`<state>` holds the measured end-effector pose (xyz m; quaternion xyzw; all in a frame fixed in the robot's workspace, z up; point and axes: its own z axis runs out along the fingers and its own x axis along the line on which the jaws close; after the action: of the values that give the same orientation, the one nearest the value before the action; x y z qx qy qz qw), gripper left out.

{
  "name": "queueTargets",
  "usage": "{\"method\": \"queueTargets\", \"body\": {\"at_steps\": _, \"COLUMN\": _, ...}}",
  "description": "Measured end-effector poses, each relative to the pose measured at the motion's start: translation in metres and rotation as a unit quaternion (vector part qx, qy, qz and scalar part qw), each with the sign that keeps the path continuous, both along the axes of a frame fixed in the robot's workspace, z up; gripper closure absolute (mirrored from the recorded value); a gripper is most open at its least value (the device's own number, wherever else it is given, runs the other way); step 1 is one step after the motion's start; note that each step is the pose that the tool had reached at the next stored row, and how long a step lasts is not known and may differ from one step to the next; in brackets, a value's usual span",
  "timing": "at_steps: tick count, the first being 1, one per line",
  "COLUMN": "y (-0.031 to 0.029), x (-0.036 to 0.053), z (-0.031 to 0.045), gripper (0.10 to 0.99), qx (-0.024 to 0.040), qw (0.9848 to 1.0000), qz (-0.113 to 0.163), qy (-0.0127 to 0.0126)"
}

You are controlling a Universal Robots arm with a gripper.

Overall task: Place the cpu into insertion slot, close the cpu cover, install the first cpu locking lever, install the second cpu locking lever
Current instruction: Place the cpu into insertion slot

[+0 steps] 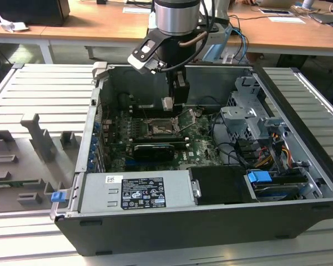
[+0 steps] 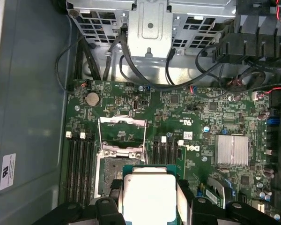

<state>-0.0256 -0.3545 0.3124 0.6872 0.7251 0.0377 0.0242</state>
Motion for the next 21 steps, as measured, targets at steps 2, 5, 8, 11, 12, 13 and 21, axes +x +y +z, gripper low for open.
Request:
{"method": "queueTargets", "body": {"at_steps": 2, "y": 0.0, "x": 0.0, "z": -0.0001, "gripper": 0.545, "qx": -0.0001, "qw": 1.0, "qz": 0.0, "qy": -0.0002}}
{"method": "queueTargets", "body": {"at_steps": 5, "y": 0.0, "x": 0.0, "z": -0.0005, "gripper": 0.545, "qx": 0.0, "qw": 1.0, "qz": 0.0, "qy": -0.0003}}
{"method": "queueTargets", "body": {"at_steps": 8, "y": 0.0, "x": 0.0, "z": -0.0014, "gripper": 0.545, "qx": 0.0, "qw": 1.0, "qz": 0.0, "qy": -0.0003}}
{"method": "queueTargets", "body": {"at_steps": 11, "y": 0.0, "x": 0.0, "z": -0.0021, "gripper": 0.545, "qx": 0.0, "qw": 1.0, "qz": 0.0, "qy": -0.0002}}
{"method": "queueTargets", "body": {"at_steps": 12, "y": 0.0, "x": 0.0, "z": -0.0022, "gripper": 0.545, "qx": 0.0, "qw": 1.0, "qz": 0.0, "qy": -0.0002}}
{"method": "queueTargets", "body": {"at_steps": 13, "y": 0.0, "x": 0.0, "z": -0.0024, "gripper": 0.545, "qx": 0.0, "qw": 1.0, "qz": 0.0, "qy": -0.0002}}
{"method": "queueTargets", "body": {"at_steps": 21, "y": 0.0017, "x": -0.0007, "z": -0.0047, "gripper": 0.545, "qx": 0.0, "qw": 1.0, "qz": 0.0, "qy": -0.0003}}
